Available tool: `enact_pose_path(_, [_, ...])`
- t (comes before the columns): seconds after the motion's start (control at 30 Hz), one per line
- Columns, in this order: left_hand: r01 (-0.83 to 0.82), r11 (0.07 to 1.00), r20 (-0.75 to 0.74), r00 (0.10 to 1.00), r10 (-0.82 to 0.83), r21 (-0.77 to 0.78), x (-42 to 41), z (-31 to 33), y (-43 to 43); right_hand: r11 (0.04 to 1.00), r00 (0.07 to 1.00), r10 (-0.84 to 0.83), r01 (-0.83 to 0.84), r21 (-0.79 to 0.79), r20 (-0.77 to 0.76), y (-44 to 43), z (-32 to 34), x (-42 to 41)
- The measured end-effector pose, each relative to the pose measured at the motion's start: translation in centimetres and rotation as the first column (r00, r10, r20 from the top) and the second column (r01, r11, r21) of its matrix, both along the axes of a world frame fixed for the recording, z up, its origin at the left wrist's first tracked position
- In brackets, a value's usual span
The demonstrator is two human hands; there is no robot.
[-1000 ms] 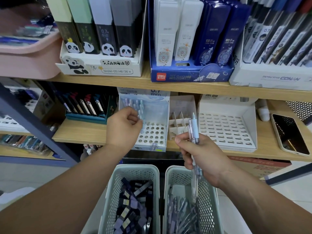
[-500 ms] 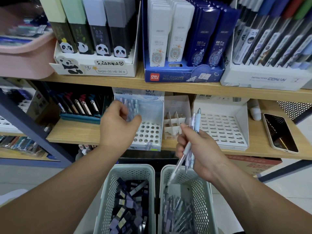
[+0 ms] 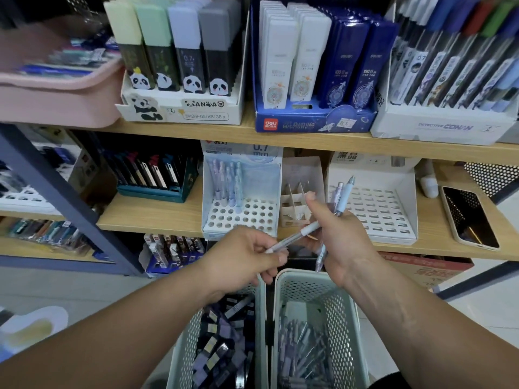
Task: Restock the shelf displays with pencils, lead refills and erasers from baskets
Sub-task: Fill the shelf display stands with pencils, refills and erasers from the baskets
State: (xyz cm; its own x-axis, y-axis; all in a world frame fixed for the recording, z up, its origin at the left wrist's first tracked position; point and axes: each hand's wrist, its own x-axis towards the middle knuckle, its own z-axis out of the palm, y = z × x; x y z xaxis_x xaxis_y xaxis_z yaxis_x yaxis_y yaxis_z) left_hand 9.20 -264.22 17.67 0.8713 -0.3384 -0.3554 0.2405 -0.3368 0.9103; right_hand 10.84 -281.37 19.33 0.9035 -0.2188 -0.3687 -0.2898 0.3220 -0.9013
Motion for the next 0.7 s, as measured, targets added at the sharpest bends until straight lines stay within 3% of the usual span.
enact_pose_path(0.13, [-0.154, 0.964, -0.066, 0.988, 0.143, -0.218, 0.5, 1.0, 1.7, 1.0, 0.999, -0.012, 0.011, -0.019, -0.051, -0.4, 0.2, 0.3])
enact_pose_path(0.33, [-0.38, 0.781, -0.149, 0.923, 0.354, -0.495, 0.6, 1.6, 2.7, 0.996, 0.996, 0.085, -0.084, 0.021, -0.027, 1.1, -0.7, 0.1])
enact_pose_path(0.53, [-0.427, 0.724, -0.148, 0.896, 0.418, -0.542, 1.2, 1.1, 3.8, 0.983, 0.982, 0.172, -0.177, -0.056, -0.083, 2.6, -1.1, -0.2])
enact_pose_path(0.7, [-0.549, 0.724, 0.0, 0.797, 0.604, -0.417, 2.4, 1.1, 5.2, 0.968, 0.974, 0.19, -0.207, -0.143, -0.125, 2.4, -1.2, 0.0])
